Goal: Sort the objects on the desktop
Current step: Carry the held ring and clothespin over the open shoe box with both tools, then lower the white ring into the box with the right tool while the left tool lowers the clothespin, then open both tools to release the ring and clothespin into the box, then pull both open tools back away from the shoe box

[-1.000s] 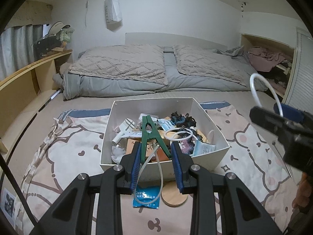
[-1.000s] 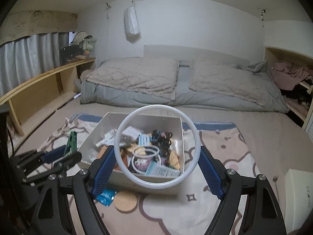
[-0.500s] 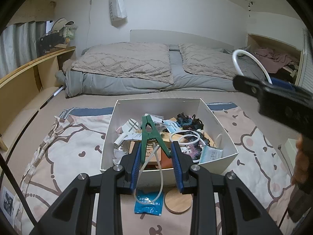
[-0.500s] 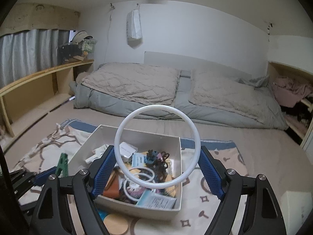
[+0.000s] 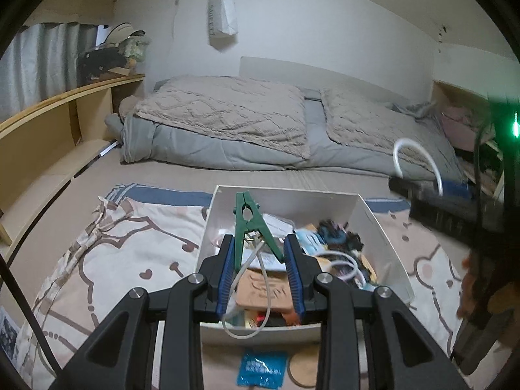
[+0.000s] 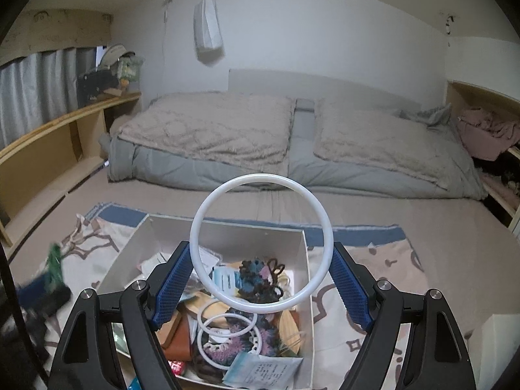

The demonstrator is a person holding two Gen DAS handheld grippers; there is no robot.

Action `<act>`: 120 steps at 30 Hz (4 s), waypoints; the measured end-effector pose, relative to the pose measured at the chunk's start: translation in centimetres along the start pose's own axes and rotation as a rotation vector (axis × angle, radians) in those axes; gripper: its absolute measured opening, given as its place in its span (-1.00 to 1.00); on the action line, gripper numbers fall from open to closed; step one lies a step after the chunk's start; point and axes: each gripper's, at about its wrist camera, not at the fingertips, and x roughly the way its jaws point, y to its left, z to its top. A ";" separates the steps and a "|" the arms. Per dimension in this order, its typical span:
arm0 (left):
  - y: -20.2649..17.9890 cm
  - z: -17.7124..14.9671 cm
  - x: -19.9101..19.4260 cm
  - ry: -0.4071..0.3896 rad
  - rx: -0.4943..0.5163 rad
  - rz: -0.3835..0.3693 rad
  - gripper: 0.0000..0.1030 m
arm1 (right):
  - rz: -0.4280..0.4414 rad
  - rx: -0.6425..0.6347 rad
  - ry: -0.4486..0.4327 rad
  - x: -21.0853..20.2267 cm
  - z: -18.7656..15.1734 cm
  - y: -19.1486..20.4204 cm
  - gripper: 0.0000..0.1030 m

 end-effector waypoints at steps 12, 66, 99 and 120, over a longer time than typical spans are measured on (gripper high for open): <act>0.9 -0.5 3.5 0.044 0.019 0.067 -0.41 | 0.049 -0.026 0.202 4.8 -4.2 1.1 0.61; -0.5 -3.2 10.3 0.212 0.015 0.041 -0.41 | 0.062 -0.056 0.387 7.5 -8.1 0.8 0.84; -0.8 -3.4 8.5 0.135 0.034 0.110 0.29 | 0.045 0.041 0.263 5.0 -7.6 -0.9 0.84; -0.5 -2.9 4.3 0.077 0.021 0.109 1.00 | 0.048 0.062 0.142 0.7 -6.6 -2.2 1.00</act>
